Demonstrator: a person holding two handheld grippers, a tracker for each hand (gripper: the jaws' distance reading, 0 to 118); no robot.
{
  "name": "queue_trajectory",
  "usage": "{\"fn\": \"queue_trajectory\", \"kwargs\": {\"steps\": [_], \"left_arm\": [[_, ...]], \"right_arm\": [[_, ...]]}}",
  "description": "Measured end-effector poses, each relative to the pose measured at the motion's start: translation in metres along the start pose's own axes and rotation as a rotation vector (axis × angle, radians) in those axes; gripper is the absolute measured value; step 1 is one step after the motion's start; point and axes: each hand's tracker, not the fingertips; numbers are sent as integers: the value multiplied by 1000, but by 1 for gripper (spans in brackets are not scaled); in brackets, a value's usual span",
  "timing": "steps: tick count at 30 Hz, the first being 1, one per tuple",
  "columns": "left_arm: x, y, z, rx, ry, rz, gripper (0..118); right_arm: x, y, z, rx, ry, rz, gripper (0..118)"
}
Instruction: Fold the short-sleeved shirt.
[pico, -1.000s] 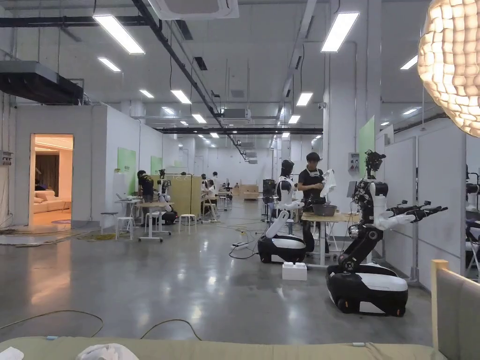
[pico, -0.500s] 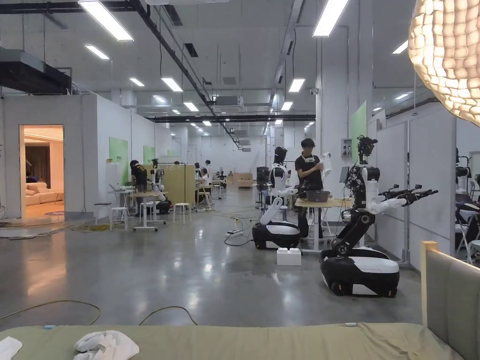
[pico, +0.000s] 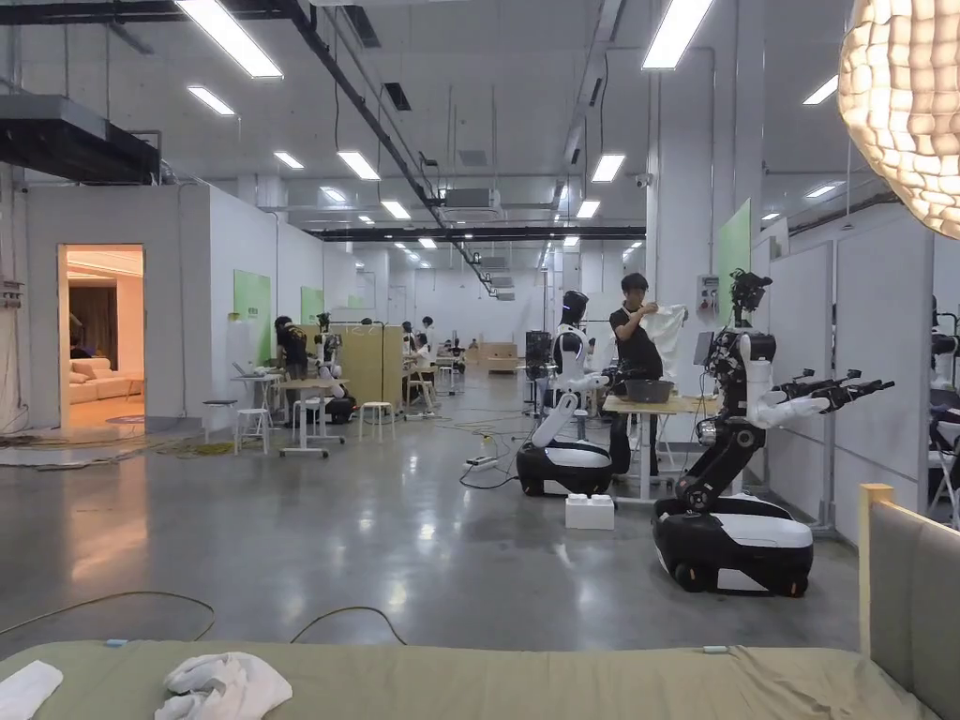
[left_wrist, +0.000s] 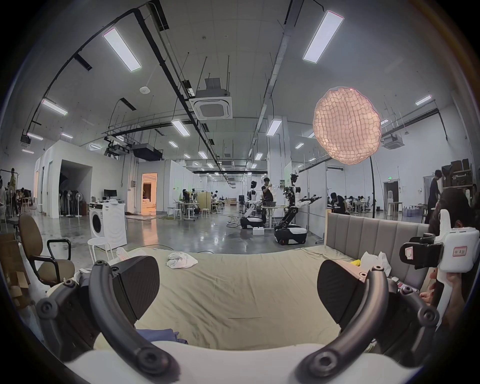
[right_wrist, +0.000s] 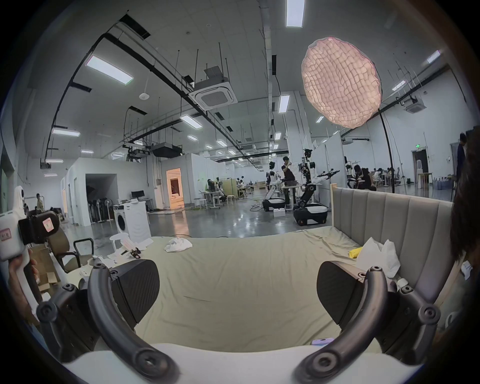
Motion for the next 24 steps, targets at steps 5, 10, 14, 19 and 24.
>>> {"fn": "queue_trajectory", "kwargs": {"steps": [5, 10, 14, 19, 24], "left_arm": [[-1, 0, 0, -1, -4, 21, 118], [-2, 0, -1, -9, 3, 34, 118], [-3, 0, -4, -28, -6, 51, 118], [-5, 4, -4, -31, -34, 62, 118], [-9, 4, -6, -46, -40, 96, 118]], "right_arm": [[-1, 3, 0, 9, 3, -14, 118], [0, 8, -8, -68, -40, -113, 118], [2, 12, -17, -146, -97, -296, 118], [4, 23, -25, -296, -141, -340, 118], [5, 23, -15, -205, -81, -390, 118]]}}
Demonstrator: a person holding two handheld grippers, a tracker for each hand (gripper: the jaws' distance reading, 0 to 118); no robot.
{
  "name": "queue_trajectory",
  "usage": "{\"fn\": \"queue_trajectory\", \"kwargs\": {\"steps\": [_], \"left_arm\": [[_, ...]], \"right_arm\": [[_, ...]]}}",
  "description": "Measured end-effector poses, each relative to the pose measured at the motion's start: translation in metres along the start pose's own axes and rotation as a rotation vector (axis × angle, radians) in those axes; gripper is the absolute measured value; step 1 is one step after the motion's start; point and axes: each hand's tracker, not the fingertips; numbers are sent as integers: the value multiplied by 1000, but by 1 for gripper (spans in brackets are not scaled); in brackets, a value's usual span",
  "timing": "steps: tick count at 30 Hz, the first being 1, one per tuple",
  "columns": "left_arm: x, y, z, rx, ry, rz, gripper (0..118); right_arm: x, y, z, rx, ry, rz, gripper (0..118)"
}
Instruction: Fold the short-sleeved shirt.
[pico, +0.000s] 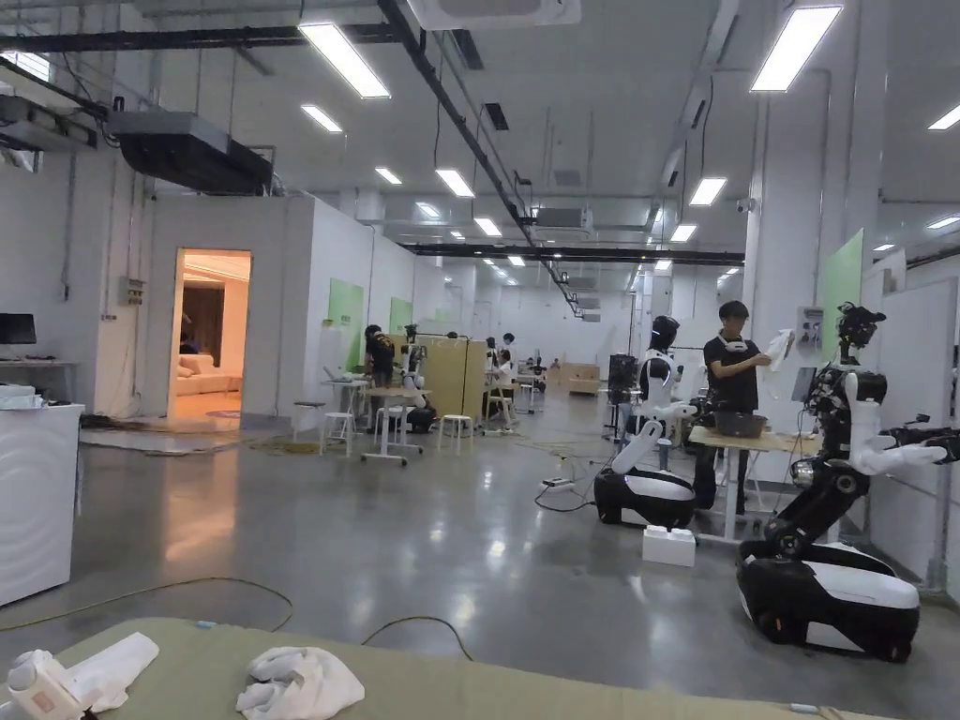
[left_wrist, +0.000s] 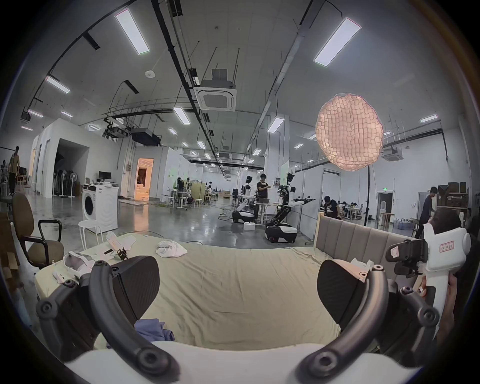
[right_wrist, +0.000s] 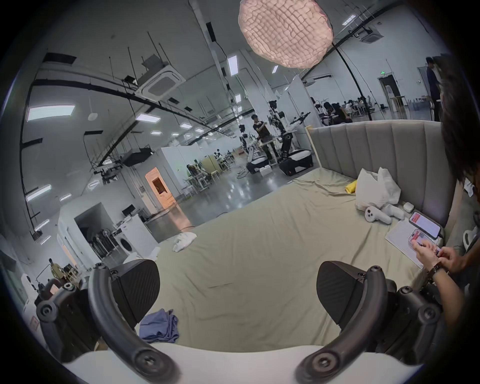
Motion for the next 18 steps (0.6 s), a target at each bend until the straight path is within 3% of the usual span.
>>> {"fn": "queue_trajectory", "kwargs": {"steps": [6, 12, 18], "left_arm": [[-3, 1, 2, -1, 2, 18, 118], [-6, -1, 1, -22, 7, 51, 118], [-6, -1, 1, -24, 1, 47, 118]], "right_arm": [[-5, 5, 5, 56, -90, -12, 118], [-2, 3, 3, -1, -132, -45, 118], [5, 0, 4, 5, -65, -74, 118]]}}
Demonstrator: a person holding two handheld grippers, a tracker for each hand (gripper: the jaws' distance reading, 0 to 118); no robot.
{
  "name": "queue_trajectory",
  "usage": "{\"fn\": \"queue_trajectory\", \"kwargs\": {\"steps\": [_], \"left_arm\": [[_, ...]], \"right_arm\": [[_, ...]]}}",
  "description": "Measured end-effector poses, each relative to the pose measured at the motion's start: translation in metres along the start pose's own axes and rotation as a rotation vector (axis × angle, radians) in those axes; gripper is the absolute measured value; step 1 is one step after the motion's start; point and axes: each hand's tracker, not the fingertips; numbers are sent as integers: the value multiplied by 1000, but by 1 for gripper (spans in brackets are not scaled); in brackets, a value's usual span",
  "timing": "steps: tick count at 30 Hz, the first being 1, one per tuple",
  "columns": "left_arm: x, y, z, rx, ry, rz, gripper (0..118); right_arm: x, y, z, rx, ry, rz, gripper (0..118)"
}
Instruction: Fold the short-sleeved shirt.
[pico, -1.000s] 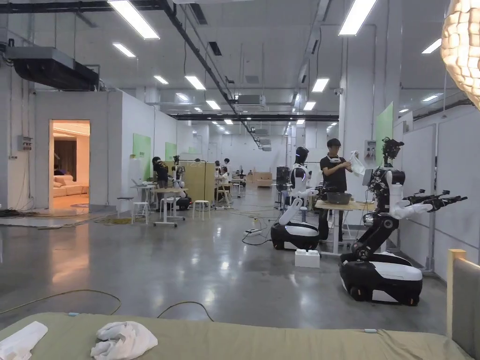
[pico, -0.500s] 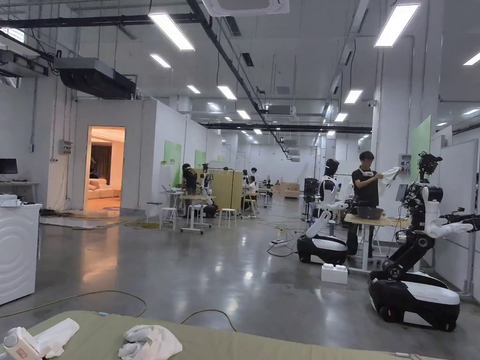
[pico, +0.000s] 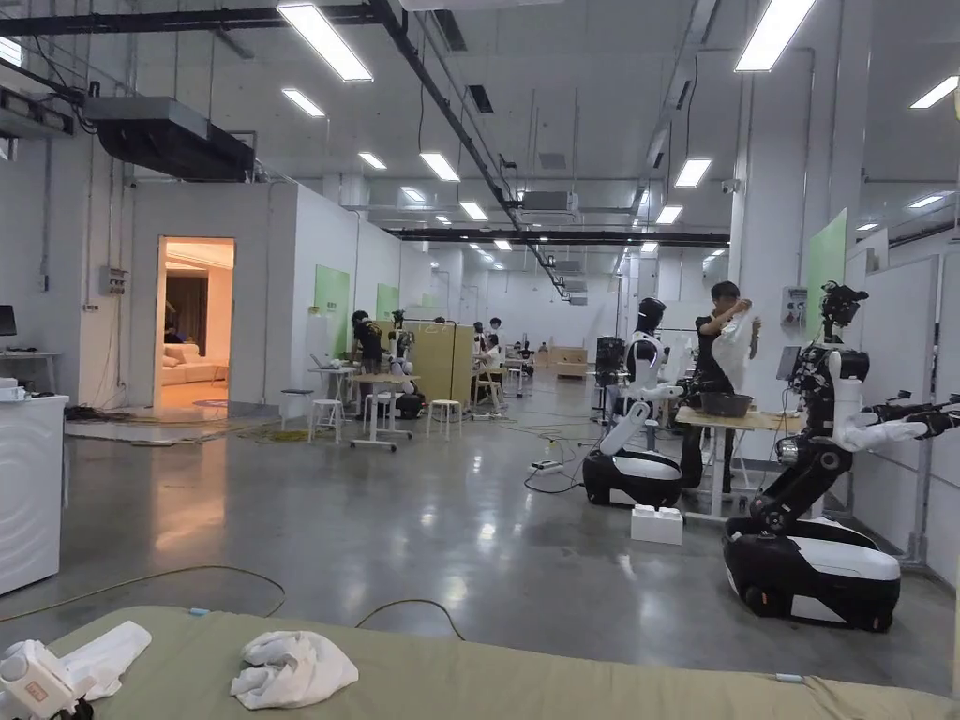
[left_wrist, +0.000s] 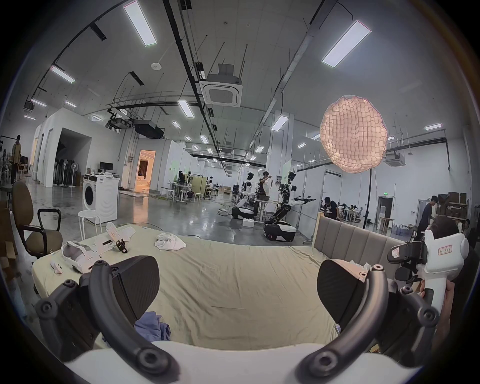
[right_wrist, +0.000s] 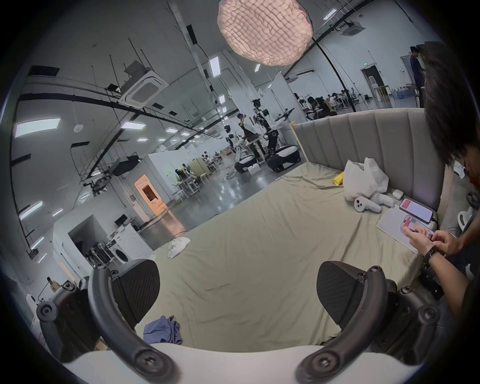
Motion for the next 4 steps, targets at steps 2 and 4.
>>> {"fn": "queue_trajectory", "kwargs": {"steps": [2, 4], "left_arm": [[0, -1, 0, 4, 2, -5, 118], [1, -1, 0, 7, 2, -14, 118]], "right_arm": [[-3, -1, -1, 11, -15, 13, 118], [-9, -2, 0, 34, -82, 70, 118]]}}
